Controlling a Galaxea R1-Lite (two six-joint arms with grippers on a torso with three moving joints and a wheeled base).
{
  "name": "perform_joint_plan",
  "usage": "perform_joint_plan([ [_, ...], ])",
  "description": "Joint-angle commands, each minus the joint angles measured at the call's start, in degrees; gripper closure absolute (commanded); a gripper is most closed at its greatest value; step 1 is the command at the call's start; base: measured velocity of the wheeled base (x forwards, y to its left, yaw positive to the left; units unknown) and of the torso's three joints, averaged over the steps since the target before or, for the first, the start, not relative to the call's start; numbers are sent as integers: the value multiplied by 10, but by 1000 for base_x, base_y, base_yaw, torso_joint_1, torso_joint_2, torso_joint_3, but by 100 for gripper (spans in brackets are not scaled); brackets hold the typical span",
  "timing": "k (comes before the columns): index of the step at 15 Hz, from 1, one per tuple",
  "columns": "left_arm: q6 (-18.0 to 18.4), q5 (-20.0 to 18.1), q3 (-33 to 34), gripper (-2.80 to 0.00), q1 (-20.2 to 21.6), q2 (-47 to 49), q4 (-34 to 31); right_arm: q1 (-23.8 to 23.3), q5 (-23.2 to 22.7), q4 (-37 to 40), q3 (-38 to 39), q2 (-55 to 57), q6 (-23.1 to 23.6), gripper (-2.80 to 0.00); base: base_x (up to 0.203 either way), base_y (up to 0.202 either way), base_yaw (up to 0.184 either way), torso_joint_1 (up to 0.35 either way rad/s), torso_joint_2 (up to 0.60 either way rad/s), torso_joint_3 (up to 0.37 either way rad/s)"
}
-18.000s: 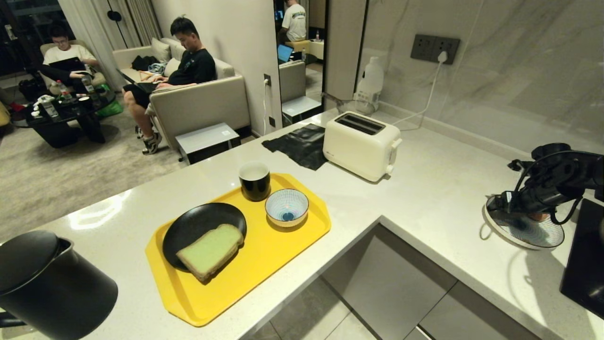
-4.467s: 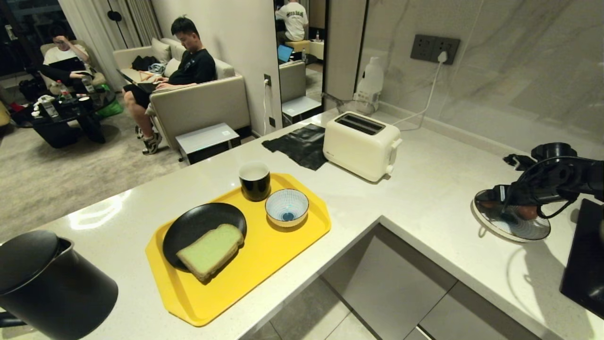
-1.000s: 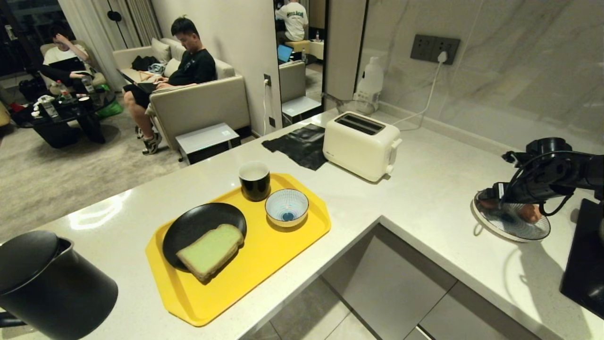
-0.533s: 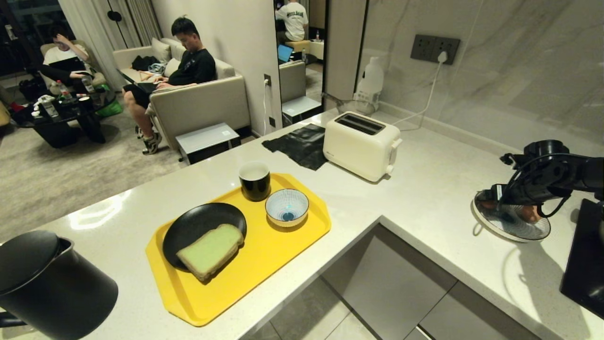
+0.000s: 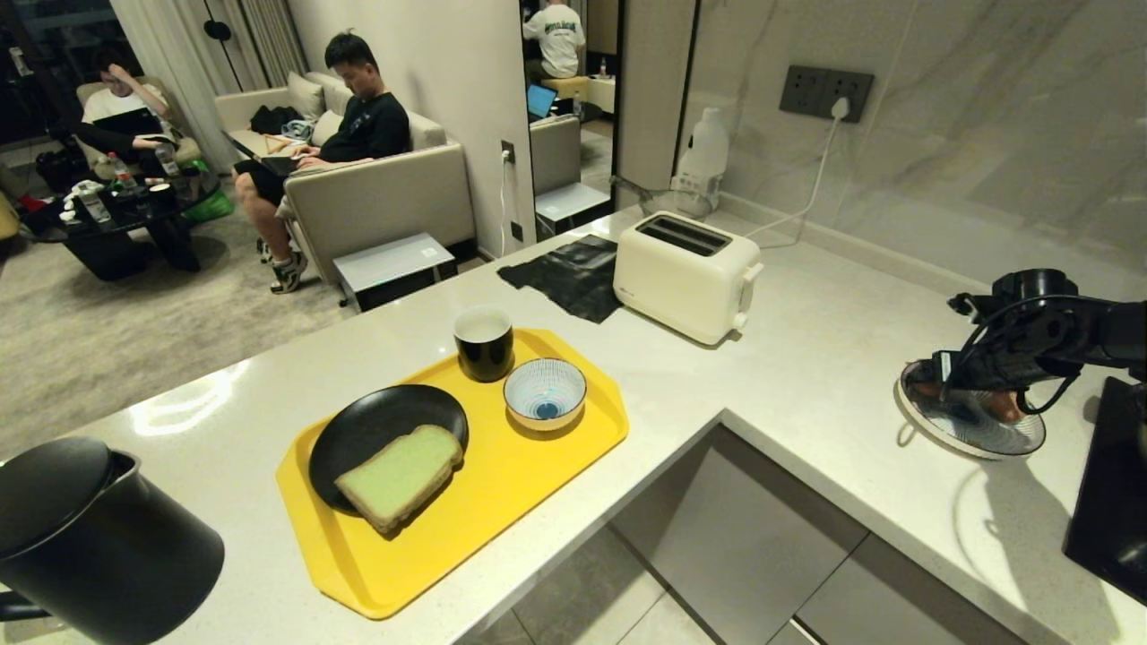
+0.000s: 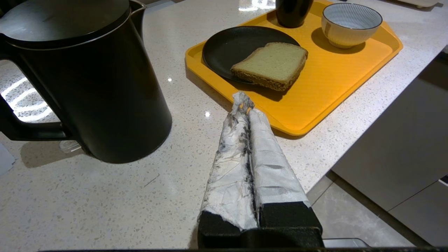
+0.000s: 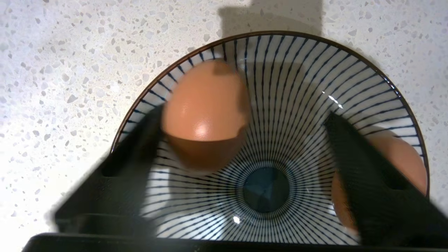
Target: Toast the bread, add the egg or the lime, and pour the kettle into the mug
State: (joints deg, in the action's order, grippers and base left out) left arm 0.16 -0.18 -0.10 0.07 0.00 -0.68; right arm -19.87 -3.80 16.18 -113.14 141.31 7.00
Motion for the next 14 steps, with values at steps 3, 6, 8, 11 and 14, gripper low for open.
perform_joint_plan([
  [3, 0, 0, 0, 0, 0, -2, 0, 1, -7, 3, 2, 1, 2, 0, 0, 0, 0, 0, 0, 0],
  [6, 0, 0, 0, 0, 0, -2, 0, 0, -32, 5, 6, 0, 3, 0, 0, 0, 0, 0, 0, 0],
  [8, 0, 0, -1, 0, 0, -2, 0, 0, -32, 7, 9, 1, 2, 0, 0, 0, 0, 0, 0, 0],
  [11, 0, 0, 0, 0, 0, -2, 0, -1, -32, 7, 14, 0, 2, 0, 0, 0, 0, 0, 0, 0],
  [14, 0, 0, 0, 0, 0, -2, 0, -2, -32, 7, 16, -3, 2, 0, 0, 0, 0, 0, 0, 0],
])
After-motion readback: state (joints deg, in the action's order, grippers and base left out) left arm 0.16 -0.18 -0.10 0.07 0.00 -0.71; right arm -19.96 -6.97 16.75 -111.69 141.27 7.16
